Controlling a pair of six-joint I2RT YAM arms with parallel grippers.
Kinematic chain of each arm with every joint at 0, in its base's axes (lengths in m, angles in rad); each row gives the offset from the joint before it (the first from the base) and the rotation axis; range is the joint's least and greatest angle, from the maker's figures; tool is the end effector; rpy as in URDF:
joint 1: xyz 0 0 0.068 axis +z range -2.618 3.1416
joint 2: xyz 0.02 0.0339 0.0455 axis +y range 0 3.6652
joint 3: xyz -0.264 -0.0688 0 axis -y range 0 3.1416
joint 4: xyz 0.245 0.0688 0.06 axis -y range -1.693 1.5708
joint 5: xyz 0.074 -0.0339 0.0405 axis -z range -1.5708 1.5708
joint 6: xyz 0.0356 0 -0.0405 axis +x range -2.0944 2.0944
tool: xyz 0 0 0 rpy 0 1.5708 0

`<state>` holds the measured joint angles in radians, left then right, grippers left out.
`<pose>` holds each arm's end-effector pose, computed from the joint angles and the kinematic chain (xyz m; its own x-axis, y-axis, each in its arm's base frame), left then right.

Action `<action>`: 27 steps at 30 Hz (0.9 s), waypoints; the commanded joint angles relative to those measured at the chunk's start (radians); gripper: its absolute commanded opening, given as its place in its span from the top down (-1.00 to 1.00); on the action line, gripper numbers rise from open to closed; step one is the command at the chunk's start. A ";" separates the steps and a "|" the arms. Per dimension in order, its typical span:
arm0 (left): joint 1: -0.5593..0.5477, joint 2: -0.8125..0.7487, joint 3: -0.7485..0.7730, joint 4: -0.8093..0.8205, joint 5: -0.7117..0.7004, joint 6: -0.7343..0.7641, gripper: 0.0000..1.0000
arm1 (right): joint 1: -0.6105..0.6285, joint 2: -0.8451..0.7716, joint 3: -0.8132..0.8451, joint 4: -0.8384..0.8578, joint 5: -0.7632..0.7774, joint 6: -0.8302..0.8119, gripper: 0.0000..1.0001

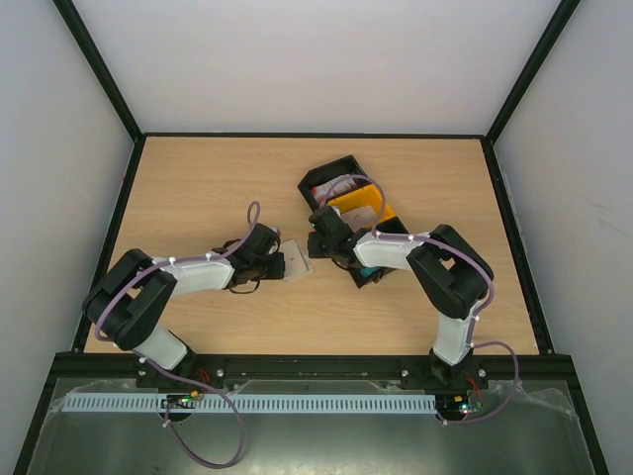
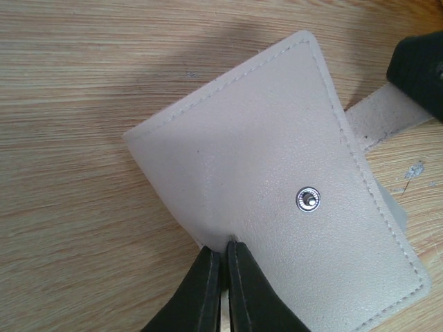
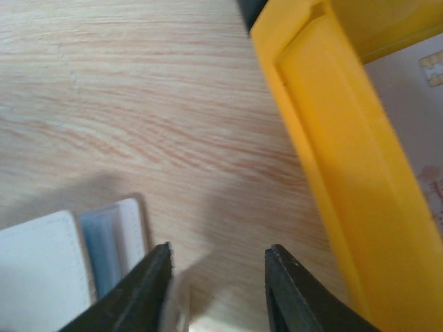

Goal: Put the credit cards into the card holder
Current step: Close the card holder at the center of the board.

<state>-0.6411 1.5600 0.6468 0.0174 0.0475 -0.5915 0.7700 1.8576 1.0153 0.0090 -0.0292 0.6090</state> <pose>0.2257 -0.1705 0.1347 -0.8658 -0.0489 -0.4981 0.1668 0.9102 -0.3792 0.2694 0.2627 0.1427 -0.8420 -0.0199 -0.5392 -0.2783 0.8721 0.4024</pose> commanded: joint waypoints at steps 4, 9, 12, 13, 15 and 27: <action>-0.005 0.012 -0.036 -0.142 0.043 0.009 0.64 | 0.004 -0.055 0.053 -0.130 -0.099 -0.076 0.23; -0.002 0.001 -0.016 -0.141 0.055 0.008 0.49 | 0.005 -0.047 0.069 -0.171 -0.099 -0.086 0.43; 0.001 -0.001 -0.015 -0.139 0.055 0.007 0.47 | 0.004 -0.054 0.077 -0.178 -0.103 -0.082 0.59; 0.001 -0.001 -0.017 -0.139 0.055 0.007 0.46 | 0.004 -0.056 0.081 -0.184 -0.101 -0.080 0.59; 0.001 -0.001 -0.019 -0.136 0.057 0.006 0.46 | 0.003 -0.067 0.086 -0.190 -0.101 -0.080 0.55; 0.001 0.011 -0.025 -0.120 0.064 0.006 0.49 | 0.004 -0.051 0.117 -0.227 -0.064 -0.072 0.47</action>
<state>-0.6384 1.5497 0.6479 -0.0010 0.0822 -0.5900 0.7708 1.8133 1.1057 -0.1783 -0.1246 0.5377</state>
